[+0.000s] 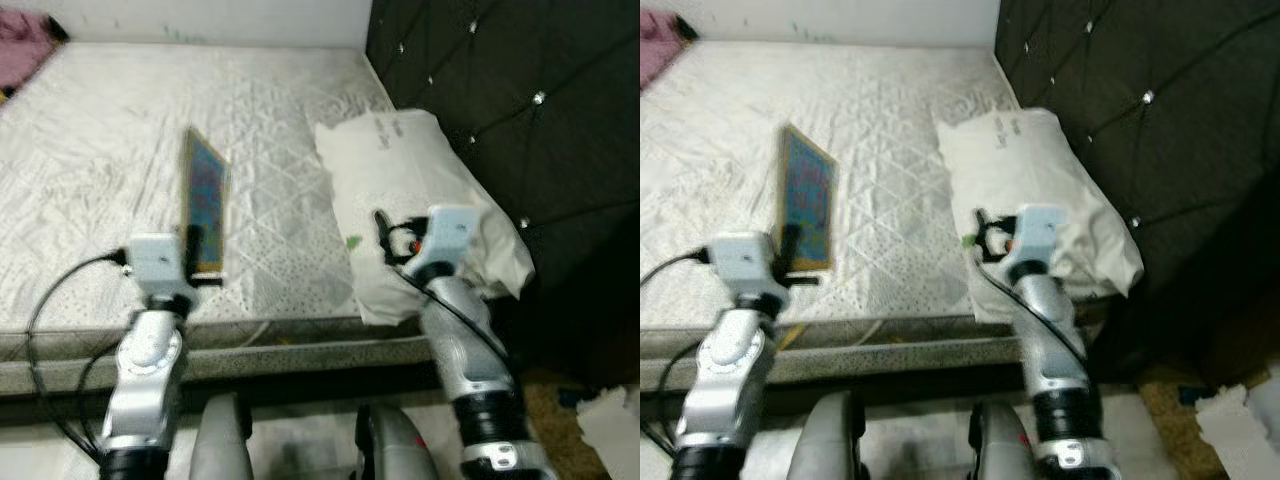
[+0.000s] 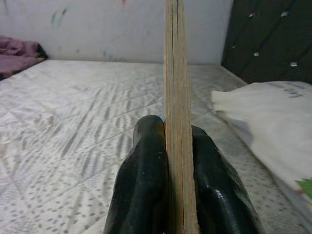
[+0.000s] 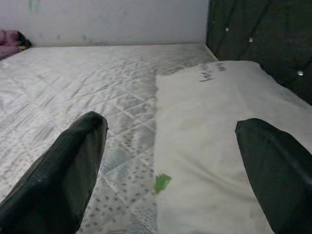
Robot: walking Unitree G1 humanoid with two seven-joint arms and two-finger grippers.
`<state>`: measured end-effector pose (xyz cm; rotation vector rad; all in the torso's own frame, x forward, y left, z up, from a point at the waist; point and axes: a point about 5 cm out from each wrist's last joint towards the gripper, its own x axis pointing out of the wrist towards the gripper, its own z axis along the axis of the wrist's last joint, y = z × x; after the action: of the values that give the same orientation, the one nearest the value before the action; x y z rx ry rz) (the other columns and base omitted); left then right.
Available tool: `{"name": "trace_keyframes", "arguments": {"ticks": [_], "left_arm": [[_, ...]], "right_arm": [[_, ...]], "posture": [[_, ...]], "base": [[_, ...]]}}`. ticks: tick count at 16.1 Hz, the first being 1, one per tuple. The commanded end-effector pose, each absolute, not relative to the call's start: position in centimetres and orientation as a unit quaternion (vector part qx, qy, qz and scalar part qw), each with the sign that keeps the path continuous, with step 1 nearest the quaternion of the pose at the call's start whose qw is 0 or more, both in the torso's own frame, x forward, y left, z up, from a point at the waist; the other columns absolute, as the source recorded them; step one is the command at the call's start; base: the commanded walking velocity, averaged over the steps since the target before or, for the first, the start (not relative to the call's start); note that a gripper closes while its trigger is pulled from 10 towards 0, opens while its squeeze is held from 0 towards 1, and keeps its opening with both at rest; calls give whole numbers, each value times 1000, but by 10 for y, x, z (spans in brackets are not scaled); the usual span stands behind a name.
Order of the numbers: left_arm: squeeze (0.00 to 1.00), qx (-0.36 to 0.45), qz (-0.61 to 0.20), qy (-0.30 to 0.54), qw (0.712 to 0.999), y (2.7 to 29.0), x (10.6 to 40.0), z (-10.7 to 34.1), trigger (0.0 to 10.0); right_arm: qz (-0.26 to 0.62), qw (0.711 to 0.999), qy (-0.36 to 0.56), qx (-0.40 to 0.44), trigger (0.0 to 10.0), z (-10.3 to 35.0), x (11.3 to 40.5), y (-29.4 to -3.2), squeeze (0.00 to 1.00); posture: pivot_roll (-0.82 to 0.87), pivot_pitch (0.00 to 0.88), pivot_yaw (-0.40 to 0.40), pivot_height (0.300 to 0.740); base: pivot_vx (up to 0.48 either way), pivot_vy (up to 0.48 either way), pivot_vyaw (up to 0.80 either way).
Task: Clean up the room
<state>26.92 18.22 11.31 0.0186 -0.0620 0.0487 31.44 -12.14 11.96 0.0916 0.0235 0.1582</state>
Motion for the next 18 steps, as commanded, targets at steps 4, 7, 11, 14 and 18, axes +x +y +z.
{"name": "trace_keyframes", "arguments": {"ticks": [4, 7, 11, 14, 18], "left_arm": [[0, 3, 7, -60, 998, 173, 275, 125, 10000], [0, 2, 7, -56, 998, 172, 276, 125, 10000], [0, -3, 4, -56, 998, 172, 277, 125, 10000], [0, -2, 5, -53, 999, 172, 277, 124, 10000], [0, -1, 10, -40, 999, 173, 278, 122, 10000]], "right_arm": [[66, 997, 6, 40, 10000, 123, 317, -131, 0], [65, 997, 6, 40, 10000, 123, 317, -131, 0], [64, 997, 5, 39, 10000, 124, 318, -131, 0], [66, 997, 6, 39, 10000, 124, 319, -131, 0], [64, 997, 7, 38, 10000, 124, 318, -131, 0]], "posture": [[-80, 0, -27, 625], [-81, 0, -27, 625], [-81, 0, -30, 625], [-80, 0, -31, 625], [-80, 0, -30, 625]], "base": [[232, 0, 0], [210, 0, 0], [357, 0, 0], [262, 0, 0], [0, 0, 0]]}}
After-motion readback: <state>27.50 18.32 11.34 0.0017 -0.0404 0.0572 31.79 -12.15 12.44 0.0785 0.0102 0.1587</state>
